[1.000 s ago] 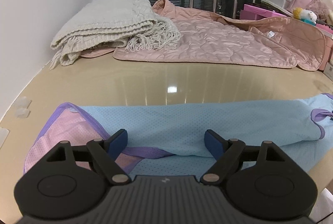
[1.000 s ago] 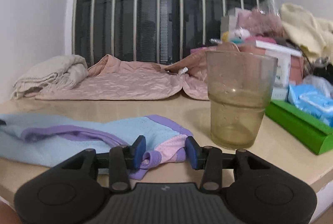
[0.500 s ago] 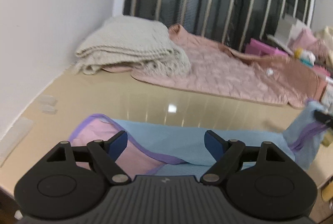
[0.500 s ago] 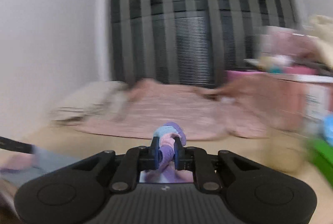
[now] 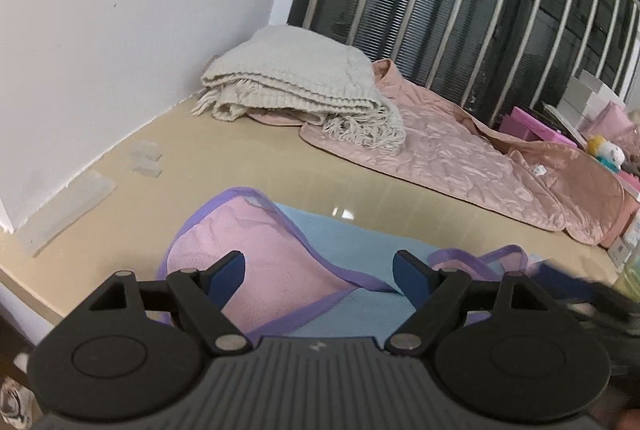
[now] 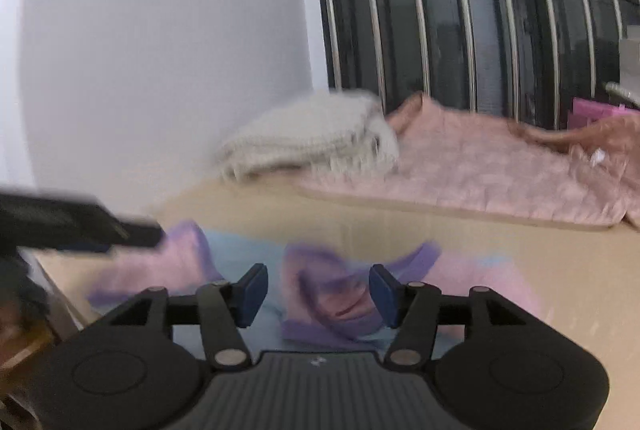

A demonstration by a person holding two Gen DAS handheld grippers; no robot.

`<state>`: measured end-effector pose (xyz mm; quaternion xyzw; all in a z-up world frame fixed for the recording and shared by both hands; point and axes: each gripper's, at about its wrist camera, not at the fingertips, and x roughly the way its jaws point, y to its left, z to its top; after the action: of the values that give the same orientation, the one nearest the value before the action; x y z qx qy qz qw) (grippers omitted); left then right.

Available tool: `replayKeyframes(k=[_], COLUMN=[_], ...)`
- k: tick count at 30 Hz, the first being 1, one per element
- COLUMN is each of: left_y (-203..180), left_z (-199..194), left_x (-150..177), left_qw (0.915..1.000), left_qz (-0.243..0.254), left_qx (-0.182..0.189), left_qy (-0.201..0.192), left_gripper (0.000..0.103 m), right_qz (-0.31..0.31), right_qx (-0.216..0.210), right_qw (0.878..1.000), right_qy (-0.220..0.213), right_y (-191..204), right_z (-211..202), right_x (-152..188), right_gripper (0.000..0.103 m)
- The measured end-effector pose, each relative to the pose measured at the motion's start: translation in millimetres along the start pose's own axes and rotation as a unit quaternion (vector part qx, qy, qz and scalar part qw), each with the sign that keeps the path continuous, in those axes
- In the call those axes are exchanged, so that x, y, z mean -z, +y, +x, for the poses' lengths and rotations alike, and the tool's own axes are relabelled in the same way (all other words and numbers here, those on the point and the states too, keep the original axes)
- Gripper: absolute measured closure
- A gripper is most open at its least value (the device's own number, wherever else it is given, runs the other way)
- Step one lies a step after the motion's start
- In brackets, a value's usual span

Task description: Fold clothes

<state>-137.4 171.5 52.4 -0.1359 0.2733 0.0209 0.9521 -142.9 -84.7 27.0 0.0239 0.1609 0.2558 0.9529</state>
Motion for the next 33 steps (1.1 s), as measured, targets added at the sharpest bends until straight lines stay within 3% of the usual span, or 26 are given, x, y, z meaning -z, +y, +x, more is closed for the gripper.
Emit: replayKeyframes(k=[2,4,5,8,9,12,16,21,22,25,26,29,30,33], left_y=[1.8,0.1,-2.5,-14.1,-18.9,-36.4,-71.8,-118.4,-122.9,-128.1,-127.5,-120.1,-115.9,-106.8], left_z=[1.7,4.2,4.9,4.9,4.7,5.7,19.8,44.4,49.6,62.2,64.3,60.6,56.7,46.6], left_x=[1.8,3.6,4.2,4.8,4.8,4.4,5.6,11.5,13.3,19.0,22.2,30.7,32.8,37.4], left_qw=[1.0,0.9999,0.9999,1.0,1.0,0.999,0.9936,0.9876,0.9866,0.9831,0.9825,0.9828,0.9831,0.9837], left_qz=[-0.008,-0.009,-0.006,0.003,0.004,0.007,0.029,0.087,0.088,0.085,0.085,0.078,0.072,0.058], left_qx=[-0.002,-0.006,-0.007,0.0,0.008,0.042,0.104,0.123,0.126,0.135,0.134,0.131,0.13,0.13], left_qy=[0.002,0.004,0.005,0.003,0.004,0.011,0.031,0.043,0.055,0.089,0.097,0.104,0.106,0.11], left_gripper=[0.02,0.02,0.02,0.02,0.02,0.02,0.02,0.021,0.029,0.082,0.093,0.098,0.099,0.099], right_qz=[0.006,0.024,0.034,0.016,0.0,-0.029,-0.012,0.042,0.053,0.075,0.08,0.087,0.086,0.136], right_qx=[0.018,0.055,0.075,0.043,0.032,0.013,0.017,0.049,0.036,-0.004,-0.015,-0.019,-0.018,-0.013], right_qw=[0.999,0.998,0.997,0.995,0.995,0.997,1.0,0.997,0.997,0.994,0.992,0.987,0.986,0.981], right_qy=[-0.033,-0.014,-0.003,0.085,0.09,0.074,0.014,0.028,0.041,0.08,0.097,0.136,0.144,0.135], right_y=[-14.8,-32.9,-42.1,-47.3,-42.5,-30.8,-44.2,-89.5,-99.9,-121.5,-124.4,-126.4,-126.1,-133.1], right_z=[-21.2,-16.4,-13.0,20.7,23.4,13.8,-17.5,-7.3,0.3,23.7,32.0,52.7,57.2,57.0], right_x=[-3.9,-3.4,-2.9,8.3,12.0,14.4,8.6,-9.2,-13.6,-24.0,-25.0,-22.9,-20.7,-9.1], right_gripper=[0.055,0.081,0.083,0.083,0.083,0.083,0.067,0.067,0.067,0.067,0.067,0.074,0.093,0.096])
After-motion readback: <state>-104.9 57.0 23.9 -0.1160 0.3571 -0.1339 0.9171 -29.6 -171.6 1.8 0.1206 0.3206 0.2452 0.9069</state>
